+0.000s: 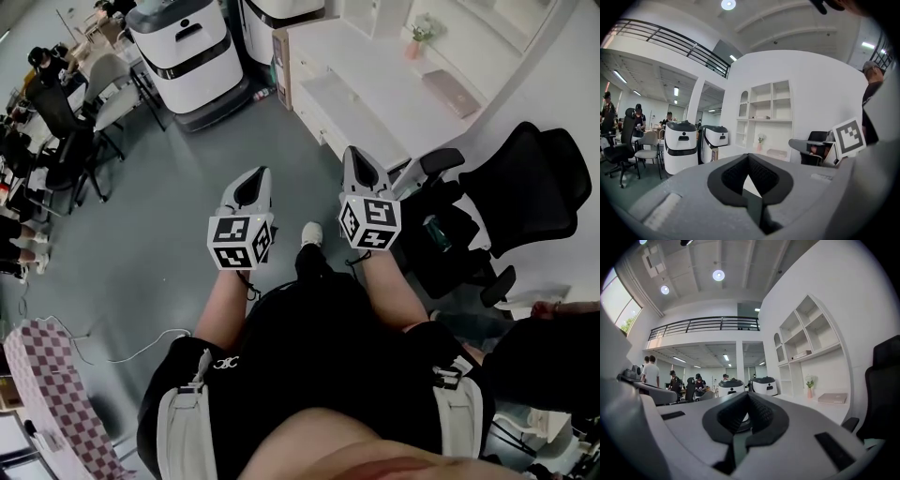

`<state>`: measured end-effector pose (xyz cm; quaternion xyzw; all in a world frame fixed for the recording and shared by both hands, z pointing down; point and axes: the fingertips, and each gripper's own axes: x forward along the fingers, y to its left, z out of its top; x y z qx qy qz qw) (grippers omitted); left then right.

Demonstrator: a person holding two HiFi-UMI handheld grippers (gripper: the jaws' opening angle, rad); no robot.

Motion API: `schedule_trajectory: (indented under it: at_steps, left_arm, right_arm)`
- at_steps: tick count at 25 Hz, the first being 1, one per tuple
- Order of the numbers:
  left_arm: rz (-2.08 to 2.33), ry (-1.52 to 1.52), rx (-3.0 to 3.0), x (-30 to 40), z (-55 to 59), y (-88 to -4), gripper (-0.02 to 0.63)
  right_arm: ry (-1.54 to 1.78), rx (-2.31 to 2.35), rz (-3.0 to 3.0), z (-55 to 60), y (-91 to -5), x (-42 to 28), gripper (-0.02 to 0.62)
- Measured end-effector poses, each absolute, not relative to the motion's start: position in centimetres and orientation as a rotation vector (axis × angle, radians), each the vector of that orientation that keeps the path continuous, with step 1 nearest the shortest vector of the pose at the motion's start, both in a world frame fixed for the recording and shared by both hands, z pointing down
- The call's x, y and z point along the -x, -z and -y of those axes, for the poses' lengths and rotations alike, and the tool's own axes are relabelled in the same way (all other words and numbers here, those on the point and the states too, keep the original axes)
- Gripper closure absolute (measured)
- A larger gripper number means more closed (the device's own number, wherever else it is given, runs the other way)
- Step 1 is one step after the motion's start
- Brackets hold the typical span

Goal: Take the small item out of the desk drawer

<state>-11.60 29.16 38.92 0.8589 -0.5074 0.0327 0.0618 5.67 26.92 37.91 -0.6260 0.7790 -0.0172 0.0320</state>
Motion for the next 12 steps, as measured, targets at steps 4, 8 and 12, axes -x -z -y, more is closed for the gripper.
schedule_trajectory:
  at_steps: [4, 8, 12]
  left_arm:
    - [1.514, -0.113, -2.592, 11.8, -25.6, -39.6, 0.592]
    - [1.507, -0.125, -2.593, 11.5, -21.0, -39.8, 0.592]
    - [1.509, -0.136, -2.575, 11.3, -15.3, -39.8, 0.592]
  right_arm:
    - [0.079, 1.937, -2.395, -23.4, -38.6, -5.3, 0.598]
    - [0.107, 1.94, -2.397, -18.8, -39.3, -5.7, 0.598]
    - [0.133, 1.944, -2.399, -13.0, -39.3, -6.2, 0.598]
